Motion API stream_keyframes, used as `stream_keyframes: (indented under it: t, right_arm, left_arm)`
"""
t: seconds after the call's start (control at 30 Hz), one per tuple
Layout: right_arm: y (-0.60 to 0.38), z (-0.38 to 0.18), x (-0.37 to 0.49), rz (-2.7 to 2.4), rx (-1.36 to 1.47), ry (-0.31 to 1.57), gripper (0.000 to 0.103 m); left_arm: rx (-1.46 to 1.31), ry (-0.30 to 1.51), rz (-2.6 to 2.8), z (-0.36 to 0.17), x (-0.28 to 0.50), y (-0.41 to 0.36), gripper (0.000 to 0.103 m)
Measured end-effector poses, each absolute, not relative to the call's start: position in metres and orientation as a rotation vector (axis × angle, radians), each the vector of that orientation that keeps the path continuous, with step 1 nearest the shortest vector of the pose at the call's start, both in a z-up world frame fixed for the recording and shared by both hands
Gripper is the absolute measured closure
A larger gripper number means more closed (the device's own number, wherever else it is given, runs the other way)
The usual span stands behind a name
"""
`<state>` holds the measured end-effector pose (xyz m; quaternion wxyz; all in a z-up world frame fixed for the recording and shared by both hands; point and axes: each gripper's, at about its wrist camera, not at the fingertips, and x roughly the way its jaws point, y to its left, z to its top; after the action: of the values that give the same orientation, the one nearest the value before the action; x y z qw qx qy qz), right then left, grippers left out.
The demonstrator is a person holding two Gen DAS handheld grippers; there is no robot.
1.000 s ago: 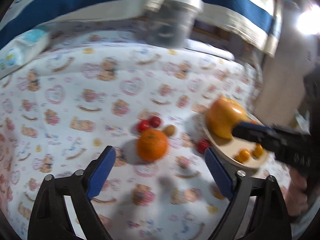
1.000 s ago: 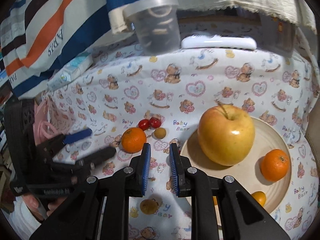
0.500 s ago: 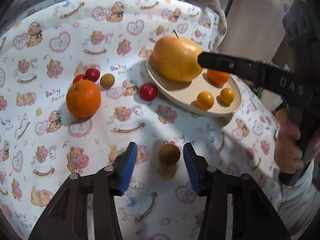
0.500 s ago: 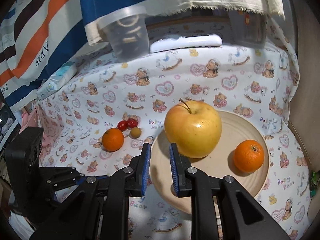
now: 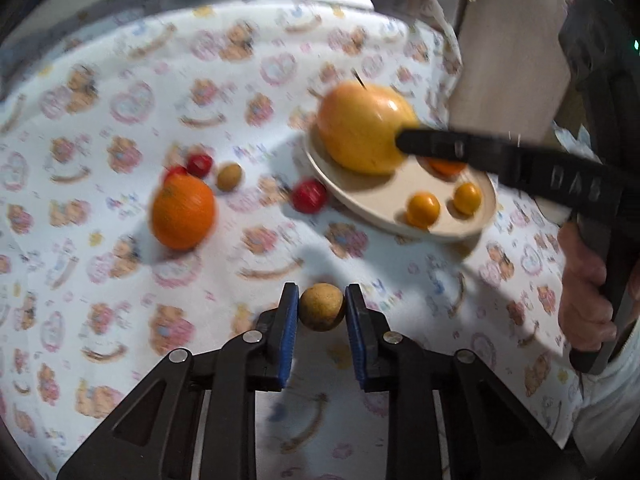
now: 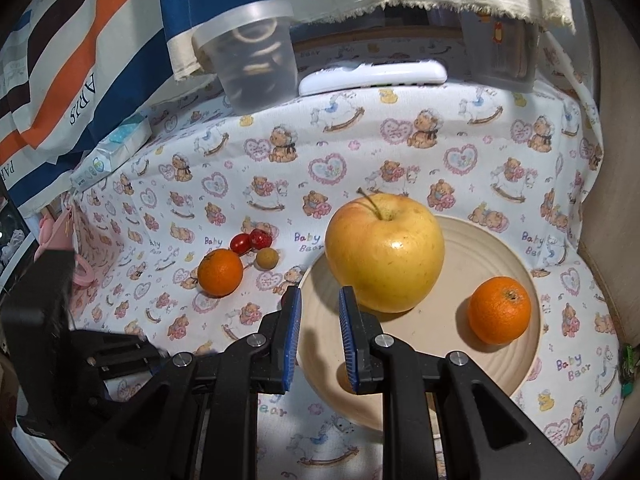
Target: Organize fruits
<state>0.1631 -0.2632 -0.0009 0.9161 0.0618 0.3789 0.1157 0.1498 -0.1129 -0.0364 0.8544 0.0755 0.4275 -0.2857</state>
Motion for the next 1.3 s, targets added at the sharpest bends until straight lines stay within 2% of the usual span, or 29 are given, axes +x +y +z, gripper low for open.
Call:
stream_keyframes:
  t: [0.23, 0.3, 0.33, 0.73, 0.9, 1.3]
  right_arm:
    - [-0.231, -0.007, 0.177, 0.309, 0.069, 0.867, 0.081]
    - [-0.220, -0.006, 0.185, 0.319, 0.052, 0.878, 0.058]
    - [-0.216, -0.006, 0.188, 0.314, 0.046, 0.875, 0.055]
    - [-0.178, -0.025, 0.255, 0.210, 0.072, 0.950, 0.056]
    - [-0.174, -0.039, 0.271, 0.184, 0.076, 0.985, 0.062]
    - [-0.173, -0.061, 0.285, 0.189, 0.129, 1.027, 0.069]
  left_arm:
    - [0.043, 0.809, -0.455, -0.017, 0.166, -0.073, 0.080]
    - [0.012, 0.794, -0.421, -0.014, 0.173, -0.060, 0.080]
    - [0.003, 0.783, -0.403, -0.013, 0.175, -0.055, 0.080]
    - [-0.145, 0.753, -0.206, -0.020, 0.202, 0.001, 0.080]
    - [-0.163, 0.738, -0.184, -0.018, 0.200, 0.007, 0.080]
    - [-0.173, 0.753, -0.176, -0.019, 0.203, 0.005, 0.080]
